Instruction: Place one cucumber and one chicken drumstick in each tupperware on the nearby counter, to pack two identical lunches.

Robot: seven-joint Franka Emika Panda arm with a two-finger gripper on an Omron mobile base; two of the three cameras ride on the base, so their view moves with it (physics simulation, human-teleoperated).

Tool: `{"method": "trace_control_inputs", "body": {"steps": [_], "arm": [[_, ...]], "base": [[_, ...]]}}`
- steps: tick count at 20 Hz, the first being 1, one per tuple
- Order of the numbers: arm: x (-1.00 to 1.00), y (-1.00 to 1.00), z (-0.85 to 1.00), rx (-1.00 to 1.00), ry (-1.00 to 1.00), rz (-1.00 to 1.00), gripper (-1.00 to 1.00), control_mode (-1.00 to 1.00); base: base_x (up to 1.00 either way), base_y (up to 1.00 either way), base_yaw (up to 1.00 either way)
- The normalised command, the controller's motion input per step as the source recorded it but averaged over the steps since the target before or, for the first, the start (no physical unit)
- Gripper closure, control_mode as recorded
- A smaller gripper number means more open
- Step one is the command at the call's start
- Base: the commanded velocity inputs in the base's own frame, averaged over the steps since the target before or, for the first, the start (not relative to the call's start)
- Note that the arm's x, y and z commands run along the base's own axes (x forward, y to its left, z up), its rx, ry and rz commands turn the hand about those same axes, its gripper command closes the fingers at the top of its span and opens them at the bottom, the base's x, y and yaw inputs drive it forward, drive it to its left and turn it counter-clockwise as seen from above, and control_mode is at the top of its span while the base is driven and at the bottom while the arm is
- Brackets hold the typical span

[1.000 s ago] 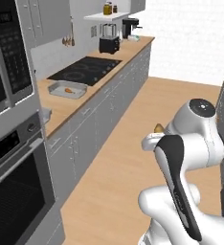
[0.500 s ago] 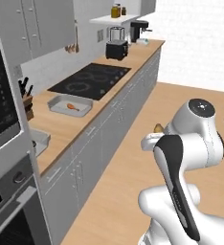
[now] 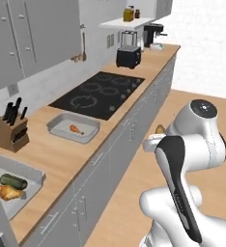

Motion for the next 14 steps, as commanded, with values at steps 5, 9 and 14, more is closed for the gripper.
{"method": "trace_control_inputs", "body": {"steps": [5, 9, 14], "arm": [[0.0, 0.0, 0.0, 0.0, 0.0, 0.0, 1.0, 1.0], [0.0, 0.0, 0.0, 0.0, 0.0, 0.0, 1.0, 1.0], [0.0, 0.0, 0.0, 0.0, 0.0, 0.0, 1.0, 1.0]], "base": [[1.0, -0.37, 0.45], [0.62, -0.55, 0.72], [0.63, -0.3, 0.76]]}}
